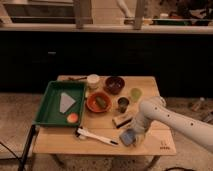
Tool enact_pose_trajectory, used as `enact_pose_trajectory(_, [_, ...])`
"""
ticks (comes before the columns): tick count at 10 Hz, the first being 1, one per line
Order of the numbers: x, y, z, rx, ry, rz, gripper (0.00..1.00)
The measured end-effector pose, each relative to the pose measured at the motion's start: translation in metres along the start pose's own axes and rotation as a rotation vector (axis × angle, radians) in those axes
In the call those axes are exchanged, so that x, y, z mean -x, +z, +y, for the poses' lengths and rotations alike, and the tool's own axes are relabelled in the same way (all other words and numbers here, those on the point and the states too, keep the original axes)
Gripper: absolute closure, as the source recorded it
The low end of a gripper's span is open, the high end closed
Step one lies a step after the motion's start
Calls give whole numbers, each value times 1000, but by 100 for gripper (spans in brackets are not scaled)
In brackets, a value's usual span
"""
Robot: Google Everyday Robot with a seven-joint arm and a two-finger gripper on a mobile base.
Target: Wipe purple bowl with sponge
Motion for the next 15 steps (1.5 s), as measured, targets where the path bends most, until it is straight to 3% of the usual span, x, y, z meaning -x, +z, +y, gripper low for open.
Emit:
enact_pose_trajectory(2, [-2,3,0,-6,-2,-6,74])
enact_pose_trajectory(5, [-7,1,2,-25,5,-11,99])
enact_pose_trajectory(7, [-10,-14,4,-47,12,-3,100])
enact_pose_trajectory(10, [-9,-53,2,-79,10,21,100])
enact_pose_trajectory(15, [-13,-126,-14,-128,1,102,100])
